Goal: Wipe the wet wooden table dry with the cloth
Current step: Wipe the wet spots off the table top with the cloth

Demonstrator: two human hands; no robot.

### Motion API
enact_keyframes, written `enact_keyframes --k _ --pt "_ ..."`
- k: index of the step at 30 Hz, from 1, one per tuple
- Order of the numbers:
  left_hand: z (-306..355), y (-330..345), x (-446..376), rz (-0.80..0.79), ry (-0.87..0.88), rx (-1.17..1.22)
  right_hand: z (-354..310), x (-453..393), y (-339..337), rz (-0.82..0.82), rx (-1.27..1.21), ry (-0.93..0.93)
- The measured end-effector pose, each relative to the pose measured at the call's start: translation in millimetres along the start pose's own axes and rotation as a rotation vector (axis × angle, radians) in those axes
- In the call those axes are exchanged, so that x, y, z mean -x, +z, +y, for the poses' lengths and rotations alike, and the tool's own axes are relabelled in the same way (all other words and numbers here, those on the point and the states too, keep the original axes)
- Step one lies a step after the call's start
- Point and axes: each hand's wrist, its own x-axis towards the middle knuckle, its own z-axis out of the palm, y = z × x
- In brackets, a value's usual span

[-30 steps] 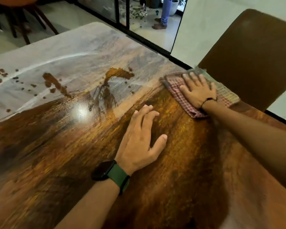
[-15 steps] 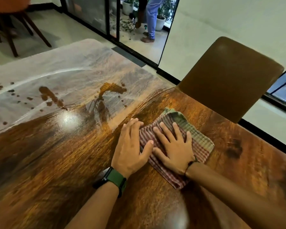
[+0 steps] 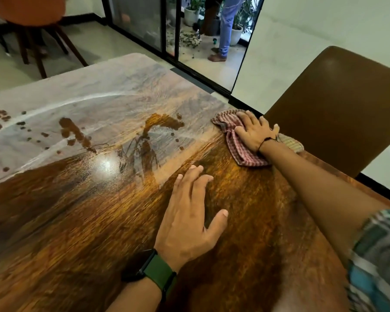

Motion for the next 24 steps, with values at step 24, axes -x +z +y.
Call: enact_keyframes --k 24 --pt "-2.9 3.6 -2.8 -0.008 -0.010 -0.063 -24.6 27.9 -1.1 -0.032 0.067 -0.138"
